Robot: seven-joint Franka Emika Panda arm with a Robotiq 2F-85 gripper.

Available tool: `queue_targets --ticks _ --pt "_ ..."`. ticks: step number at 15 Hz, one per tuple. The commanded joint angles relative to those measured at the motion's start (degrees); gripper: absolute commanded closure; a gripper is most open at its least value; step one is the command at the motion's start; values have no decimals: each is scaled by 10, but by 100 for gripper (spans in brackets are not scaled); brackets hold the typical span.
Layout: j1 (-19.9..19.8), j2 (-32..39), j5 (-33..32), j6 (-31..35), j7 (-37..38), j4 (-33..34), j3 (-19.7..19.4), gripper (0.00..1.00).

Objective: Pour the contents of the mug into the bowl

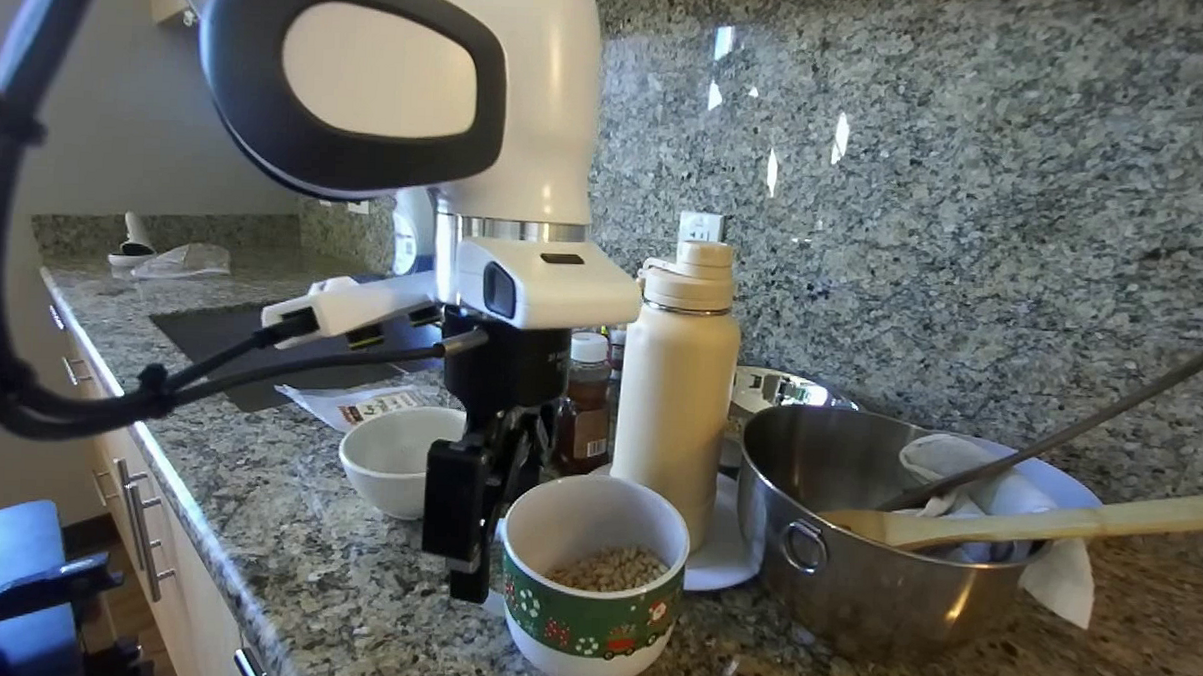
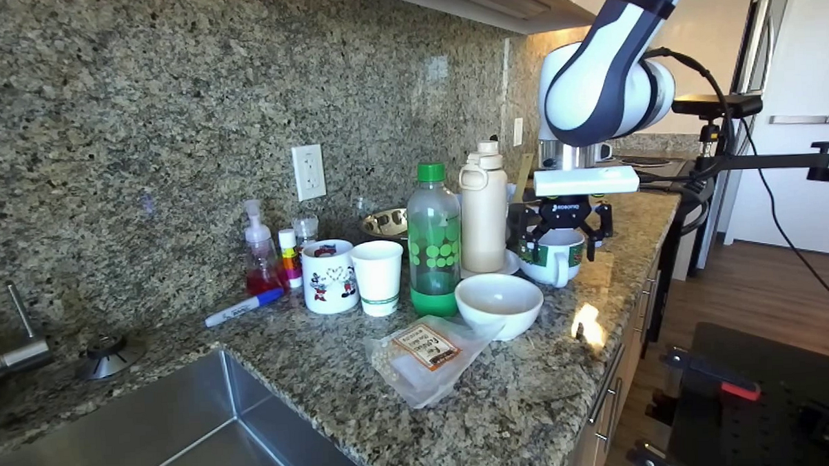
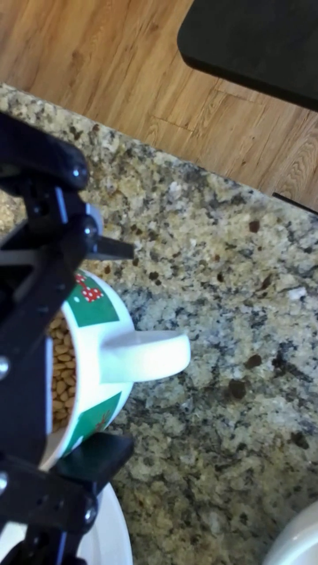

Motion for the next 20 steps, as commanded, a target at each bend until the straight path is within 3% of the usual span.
queue_targets --ticks 1,12,13,14,20 --pt "22 33 -4 11 -11 23 -22 0" --pt "58 62 -20 20 -20 39 -54 0" --pt "60 63 -23 20 -19 39 -55 25" --pt "62 62 -25 21 -19 39 -57 26" --pt "69 54 -39 20 -11 31 -61 73"
